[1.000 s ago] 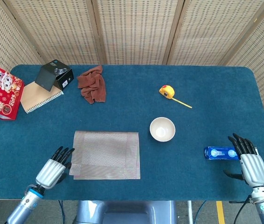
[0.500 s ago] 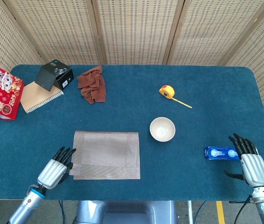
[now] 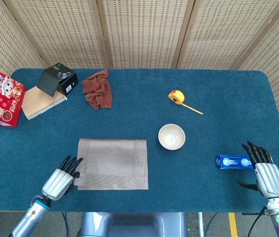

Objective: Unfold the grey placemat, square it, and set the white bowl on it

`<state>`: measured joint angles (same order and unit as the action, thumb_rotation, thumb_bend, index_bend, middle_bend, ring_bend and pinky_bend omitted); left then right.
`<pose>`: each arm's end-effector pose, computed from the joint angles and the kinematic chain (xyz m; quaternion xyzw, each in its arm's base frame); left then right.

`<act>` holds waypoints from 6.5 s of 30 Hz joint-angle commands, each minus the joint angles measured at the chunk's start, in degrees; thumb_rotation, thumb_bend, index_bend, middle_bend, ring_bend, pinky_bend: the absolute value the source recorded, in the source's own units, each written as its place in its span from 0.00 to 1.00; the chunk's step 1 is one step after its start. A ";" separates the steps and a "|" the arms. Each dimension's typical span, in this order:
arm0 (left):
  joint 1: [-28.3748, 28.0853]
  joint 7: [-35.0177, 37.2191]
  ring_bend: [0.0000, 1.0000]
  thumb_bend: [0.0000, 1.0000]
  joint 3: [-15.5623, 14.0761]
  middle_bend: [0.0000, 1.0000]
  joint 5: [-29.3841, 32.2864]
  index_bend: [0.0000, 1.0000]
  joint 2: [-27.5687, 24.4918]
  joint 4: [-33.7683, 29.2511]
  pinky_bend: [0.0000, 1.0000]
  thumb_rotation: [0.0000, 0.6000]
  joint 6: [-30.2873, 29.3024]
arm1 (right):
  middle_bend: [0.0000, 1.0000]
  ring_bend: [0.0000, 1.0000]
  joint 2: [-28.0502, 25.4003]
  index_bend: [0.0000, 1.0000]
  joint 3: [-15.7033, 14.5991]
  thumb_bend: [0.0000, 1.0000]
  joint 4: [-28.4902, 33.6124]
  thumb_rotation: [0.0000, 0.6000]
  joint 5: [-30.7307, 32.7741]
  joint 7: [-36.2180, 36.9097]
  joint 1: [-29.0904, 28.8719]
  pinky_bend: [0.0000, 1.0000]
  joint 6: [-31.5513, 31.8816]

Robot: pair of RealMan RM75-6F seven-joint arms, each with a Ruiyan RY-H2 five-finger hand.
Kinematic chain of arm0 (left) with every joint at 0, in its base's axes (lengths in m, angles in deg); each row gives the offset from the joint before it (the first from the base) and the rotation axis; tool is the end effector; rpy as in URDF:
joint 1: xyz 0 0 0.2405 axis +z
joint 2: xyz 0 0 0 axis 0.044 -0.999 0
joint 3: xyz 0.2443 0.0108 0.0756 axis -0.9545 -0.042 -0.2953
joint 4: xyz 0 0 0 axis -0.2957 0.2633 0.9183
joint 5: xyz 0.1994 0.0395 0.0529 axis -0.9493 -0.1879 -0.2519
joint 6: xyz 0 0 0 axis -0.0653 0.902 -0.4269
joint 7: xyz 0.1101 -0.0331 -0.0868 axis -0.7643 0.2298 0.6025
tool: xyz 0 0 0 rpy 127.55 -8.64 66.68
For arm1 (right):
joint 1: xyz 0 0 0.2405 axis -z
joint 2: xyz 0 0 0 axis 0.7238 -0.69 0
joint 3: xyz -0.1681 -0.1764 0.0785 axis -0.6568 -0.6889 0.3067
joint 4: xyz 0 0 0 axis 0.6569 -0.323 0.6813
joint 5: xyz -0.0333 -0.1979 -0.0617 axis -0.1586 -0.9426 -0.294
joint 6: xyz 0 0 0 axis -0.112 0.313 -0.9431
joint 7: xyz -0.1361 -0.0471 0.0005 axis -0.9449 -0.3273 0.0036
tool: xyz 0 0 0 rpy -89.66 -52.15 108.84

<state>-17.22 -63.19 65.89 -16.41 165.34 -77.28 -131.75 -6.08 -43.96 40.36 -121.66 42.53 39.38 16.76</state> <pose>-0.2804 0.1786 -0.0310 -0.8064 -0.2649 -0.3121 0.4268 -0.3198 -0.1889 0.1384 0.5930 -0.4516 0.4046 0.5299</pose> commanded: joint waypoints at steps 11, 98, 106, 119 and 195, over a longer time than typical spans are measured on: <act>-0.22 -1.83 0.00 0.35 0.36 0.00 0.51 0.44 0.47 -0.90 0.00 1.00 0.30 | 0.00 0.00 -0.19 0.01 0.10 0.09 0.10 1.00 -0.05 0.55 0.02 0.00 0.13; -25.84 -10.71 0.00 0.53 28.31 0.00 28.76 0.57 1.73 0.00 0.00 1.00 18.24 | 0.00 0.00 0.49 0.01 1.51 0.09 -1.66 1.00 3.79 -0.46 -0.82 0.00 -2.55; -33.18 -15.54 0.00 0.53 33.15 0.00 36.89 0.57 6.93 10.30 0.00 1.00 20.57 | 0.00 0.00 1.14 0.01 1.88 0.09 -2.89 1.00 5.01 -0.62 -1.34 0.00 -3.98; -38.03 -22.67 0.00 0.51 33.01 0.00 41.42 0.40 15.76 23.50 0.00 1.00 15.35 | 0.00 0.00 1.33 0.01 2.11 0.09 -3.28 1.00 5.76 -0.62 -1.50 0.00 -4.66; 8.49 2.34 0.00 0.32 4.09 0.00 11.15 0.13 -18.86 -21.57 0.00 1.00 -24.77 | 0.00 0.00 8.10 0.25 -3.60 0.09 -2.70 1.00 -6.81 -9.23 -1.83 0.00 -1.25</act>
<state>-8.83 -61.01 69.81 -5.28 146.48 -98.94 -156.64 1.31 -47.95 38.16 -128.47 33.58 37.92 15.62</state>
